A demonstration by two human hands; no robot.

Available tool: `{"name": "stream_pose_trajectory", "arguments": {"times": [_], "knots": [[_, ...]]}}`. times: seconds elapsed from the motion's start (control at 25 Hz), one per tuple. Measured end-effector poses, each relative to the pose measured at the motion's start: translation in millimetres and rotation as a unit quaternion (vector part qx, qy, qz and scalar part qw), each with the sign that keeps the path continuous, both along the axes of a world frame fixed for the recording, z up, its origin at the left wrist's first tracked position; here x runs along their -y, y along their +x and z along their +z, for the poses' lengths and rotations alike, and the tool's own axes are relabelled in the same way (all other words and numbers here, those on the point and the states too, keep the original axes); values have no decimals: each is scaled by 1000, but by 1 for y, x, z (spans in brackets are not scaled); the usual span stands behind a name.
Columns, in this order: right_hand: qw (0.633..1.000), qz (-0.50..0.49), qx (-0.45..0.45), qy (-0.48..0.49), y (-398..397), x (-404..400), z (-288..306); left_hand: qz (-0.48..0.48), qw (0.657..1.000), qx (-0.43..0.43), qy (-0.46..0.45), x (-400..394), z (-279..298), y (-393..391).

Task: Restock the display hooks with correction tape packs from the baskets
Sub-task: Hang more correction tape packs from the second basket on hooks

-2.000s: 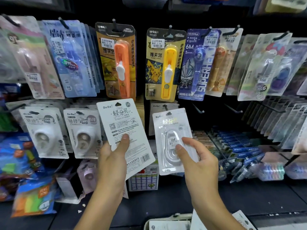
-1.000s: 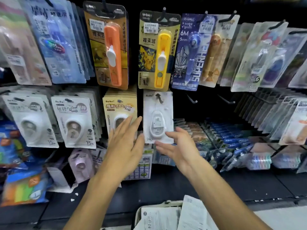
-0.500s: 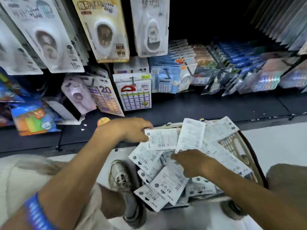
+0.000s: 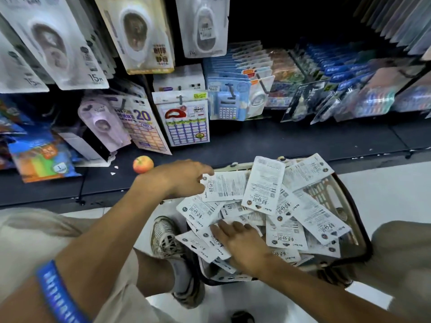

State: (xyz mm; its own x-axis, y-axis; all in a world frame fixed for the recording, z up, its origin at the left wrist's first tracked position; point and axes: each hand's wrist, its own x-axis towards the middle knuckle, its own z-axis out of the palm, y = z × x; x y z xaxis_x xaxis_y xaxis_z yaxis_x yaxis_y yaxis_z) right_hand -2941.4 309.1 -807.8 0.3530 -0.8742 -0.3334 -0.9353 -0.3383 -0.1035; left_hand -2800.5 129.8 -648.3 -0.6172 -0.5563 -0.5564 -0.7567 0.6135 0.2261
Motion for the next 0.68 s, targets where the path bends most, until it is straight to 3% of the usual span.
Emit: {"name": "stream_pose_trajectory", "arguments": {"times": [0.12,0.2,0.28,0.36,0.44,0.52,0.6,0.68], "knots": [[996,-20,81,22,-13,24,21,-6,1000,-26,-3,4,0,0],[968,-121,170,142,-45,48,47,5,999,-47,4,6,1,3],[887,-254,290,254,-77,67,76,30,998,-64,-2,9,-1,5],[777,-320,448,306,-91,72,95,124,982,-142,-25,9,-3,5],[659,-356,591,300,-93,76,109,308,910,-274,42,7,-2,2],[561,-394,679,264,-93,81,126,399,816,-346,235,-2,3,-5],[510,-399,726,232,-89,89,142,389,752,-377,376,-14,-1,-12],[504,-419,731,190,-77,100,154,380,713,-423,411,-24,0,-23]]}}
